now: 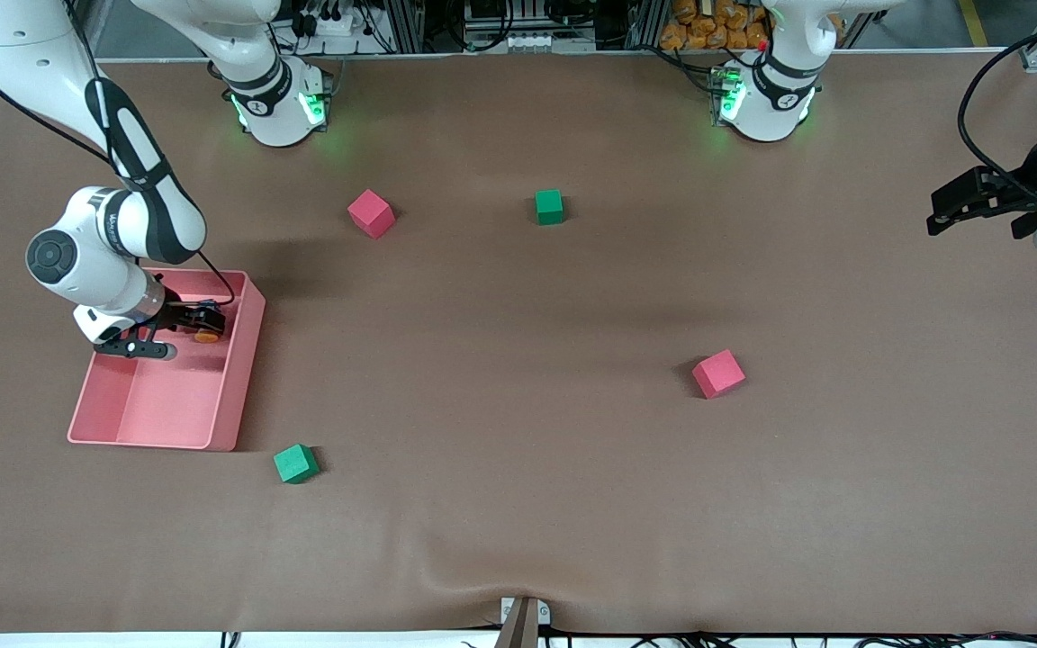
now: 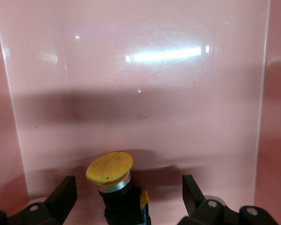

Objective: Place and upright button with both arms
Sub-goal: 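Close the right gripper on the black base of the yellow button, then lift the button out of the tray and carry it to mid-table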

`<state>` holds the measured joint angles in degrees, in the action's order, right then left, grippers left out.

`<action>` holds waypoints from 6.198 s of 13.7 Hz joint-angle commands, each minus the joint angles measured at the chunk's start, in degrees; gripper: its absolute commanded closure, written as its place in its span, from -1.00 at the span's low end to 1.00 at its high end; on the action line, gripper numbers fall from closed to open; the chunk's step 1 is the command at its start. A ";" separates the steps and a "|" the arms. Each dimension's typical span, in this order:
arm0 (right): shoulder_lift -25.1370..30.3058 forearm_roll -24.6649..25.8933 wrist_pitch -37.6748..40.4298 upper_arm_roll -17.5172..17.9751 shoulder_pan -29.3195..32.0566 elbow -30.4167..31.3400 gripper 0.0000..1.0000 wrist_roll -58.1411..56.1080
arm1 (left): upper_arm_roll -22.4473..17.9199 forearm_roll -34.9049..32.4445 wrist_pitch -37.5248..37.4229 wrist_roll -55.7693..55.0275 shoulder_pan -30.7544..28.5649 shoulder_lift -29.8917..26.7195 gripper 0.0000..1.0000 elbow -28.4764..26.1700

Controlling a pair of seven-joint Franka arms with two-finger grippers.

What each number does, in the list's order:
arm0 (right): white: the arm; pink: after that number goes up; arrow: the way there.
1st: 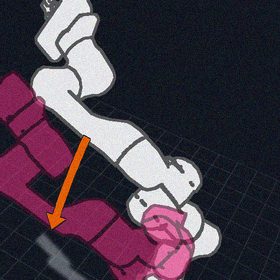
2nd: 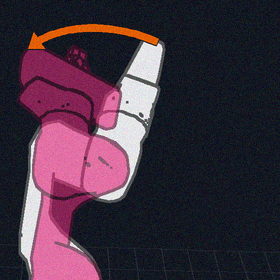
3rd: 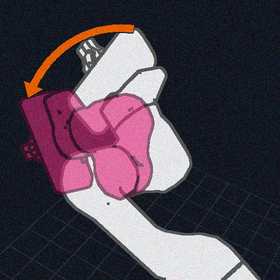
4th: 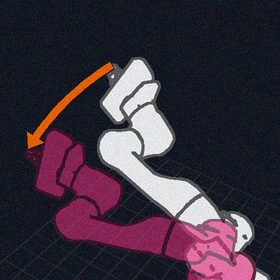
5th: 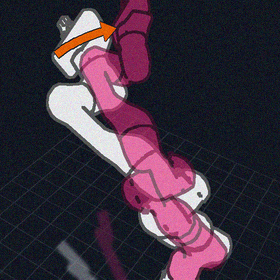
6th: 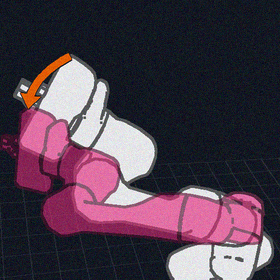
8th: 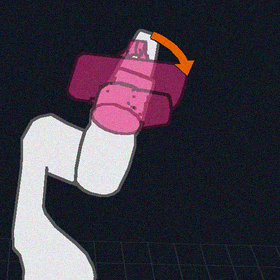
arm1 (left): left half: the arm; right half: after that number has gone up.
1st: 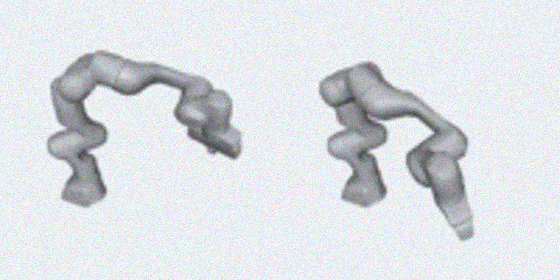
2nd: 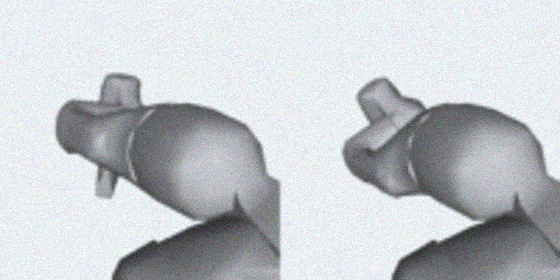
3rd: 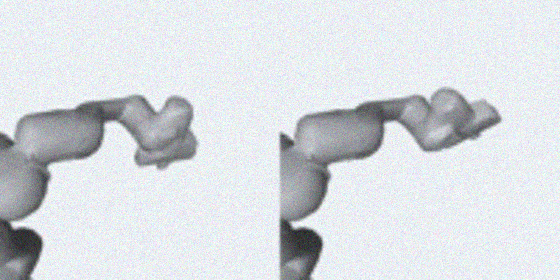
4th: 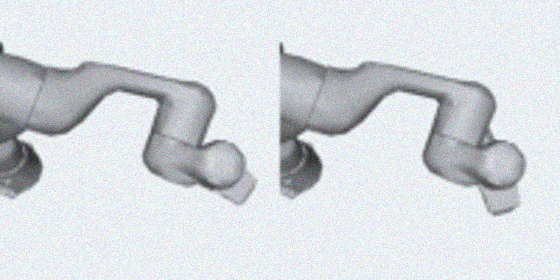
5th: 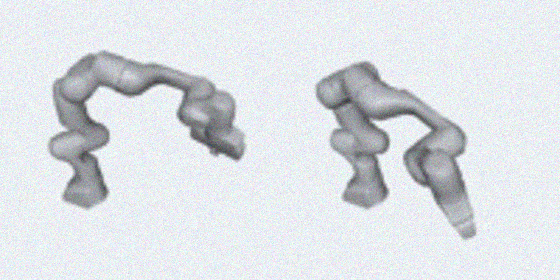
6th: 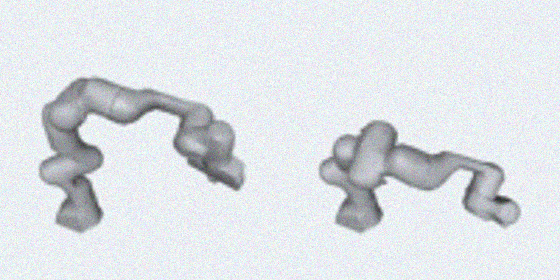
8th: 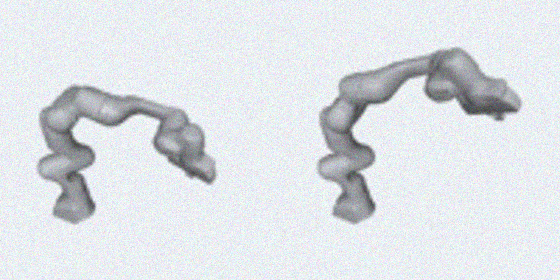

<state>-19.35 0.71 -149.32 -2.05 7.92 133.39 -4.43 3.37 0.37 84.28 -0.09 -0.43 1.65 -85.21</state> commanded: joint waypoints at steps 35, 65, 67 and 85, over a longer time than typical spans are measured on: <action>-1.21 0.70 -4.05 0.82 2.28 4.16 0.52 -3.75 | -0.20 1.03 -1.22 1.05 -0.37 0.28 -1.00 1.19; 5.73 0.44 31.44 1.17 -2.79 -22.02 1.00 -9.54 | -0.20 1.03 -1.31 1.14 -0.45 0.28 -1.00 1.10; 5.38 0.17 33.13 1.08 -9.20 -24.57 1.00 -9.29 | -0.20 1.03 -1.31 1.23 -0.54 0.28 -1.00 1.10; -24.59 0.43 19.79 1.00 -50.45 -52.88 1.00 52.65 | -0.20 1.03 -1.31 1.32 -0.54 0.28 -1.00 1.10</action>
<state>-41.49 0.63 -127.36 -0.36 -41.04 83.72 43.64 3.23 0.38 84.10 -0.08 -0.65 1.65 -85.22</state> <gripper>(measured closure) 0.608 0.000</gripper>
